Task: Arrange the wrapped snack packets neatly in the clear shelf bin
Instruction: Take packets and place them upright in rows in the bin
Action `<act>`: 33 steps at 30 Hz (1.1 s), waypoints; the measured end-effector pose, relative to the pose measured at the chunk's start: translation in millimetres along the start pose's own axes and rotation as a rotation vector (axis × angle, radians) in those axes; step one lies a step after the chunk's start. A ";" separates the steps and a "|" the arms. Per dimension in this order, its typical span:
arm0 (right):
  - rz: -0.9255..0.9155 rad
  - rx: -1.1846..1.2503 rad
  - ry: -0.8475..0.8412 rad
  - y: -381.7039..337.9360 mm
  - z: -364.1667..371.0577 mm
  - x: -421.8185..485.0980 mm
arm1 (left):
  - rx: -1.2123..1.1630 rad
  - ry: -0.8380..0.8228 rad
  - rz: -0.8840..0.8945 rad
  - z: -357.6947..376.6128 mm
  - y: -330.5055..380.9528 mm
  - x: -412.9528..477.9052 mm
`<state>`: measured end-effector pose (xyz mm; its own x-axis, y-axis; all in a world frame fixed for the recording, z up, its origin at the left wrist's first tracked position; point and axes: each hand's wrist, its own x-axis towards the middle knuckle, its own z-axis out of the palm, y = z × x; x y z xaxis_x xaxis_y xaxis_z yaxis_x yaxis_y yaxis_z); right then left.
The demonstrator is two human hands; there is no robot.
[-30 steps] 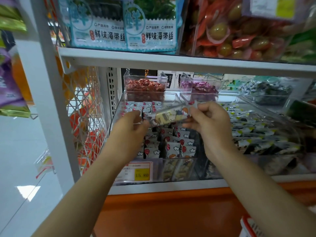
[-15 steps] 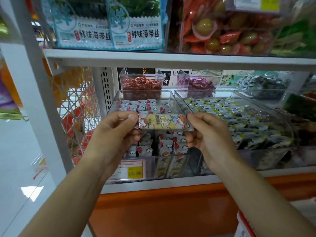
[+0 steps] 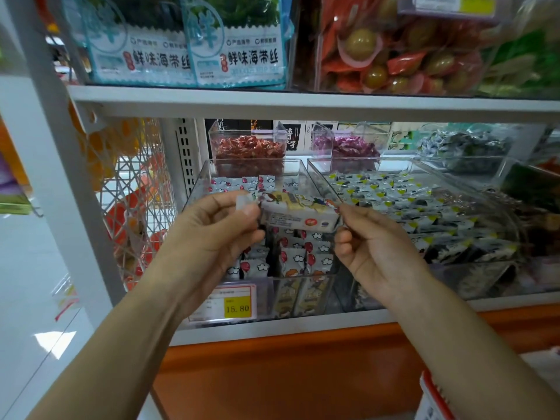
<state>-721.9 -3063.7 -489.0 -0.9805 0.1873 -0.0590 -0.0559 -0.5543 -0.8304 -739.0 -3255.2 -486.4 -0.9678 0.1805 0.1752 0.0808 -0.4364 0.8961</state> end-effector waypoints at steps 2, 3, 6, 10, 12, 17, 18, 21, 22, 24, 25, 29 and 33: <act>-0.014 -0.027 -0.011 0.6 -0.7 -0.2 | 0.065 0.002 0.030 1.3 -1.4 -0.8; -0.023 -0.057 -0.017 1.6 -0.7 0.1 | 0.068 0.017 0.041 1.6 -2.0 -1.0; -0.050 -0.158 -0.082 3.5 1.2 -2.1 | 0.052 0.037 0.054 0.7 -3.7 -0.5; -0.110 -0.260 -0.194 2.9 2.3 -6.0 | 0.014 0.103 0.038 -1.9 -4.5 1.9; -0.153 -0.312 -0.196 3.3 1.5 -6.4 | 0.007 0.113 0.035 -2.2 -4.7 1.9; -0.190 -0.277 -0.128 3.1 0.4 -4.7 | 0.048 0.082 0.043 -3.1 -5.2 -0.2; -0.197 -0.279 -0.109 2.8 0.4 -4.8 | 0.063 0.074 0.051 -3.0 -5.6 -0.4; -0.252 -0.315 -0.071 4.5 -1.9 -4.3 | 0.113 0.054 0.069 -0.6 -6.6 -0.7; -0.270 -0.321 -0.063 4.9 -2.2 -4.3 | 0.116 0.053 0.067 0.4 -6.6 -1.0; -0.295 -0.319 -0.057 5.5 -2.9 -4.1 | 0.101 0.060 0.046 1.9 -6.7 -1.9; -0.303 -0.317 -0.059 5.6 -2.8 -4.2 | 0.094 0.066 0.035 2.2 -7.1 -2.0; -0.301 -0.279 -0.095 6.5 -1.8 -4.9 | 0.073 0.134 0.008 2.1 -7.6 -1.2; -0.248 -0.222 -0.097 5.7 -1.0 -4.1 | 0.011 0.144 -0.007 1.6 -5.0 -1.5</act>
<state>-718.0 -3066.8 -494.1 -0.9562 0.2100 0.2038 -0.2628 -0.3099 -0.9137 -737.6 -3251.8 -490.5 -0.9925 0.0553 0.1094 0.0757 -0.4257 0.9017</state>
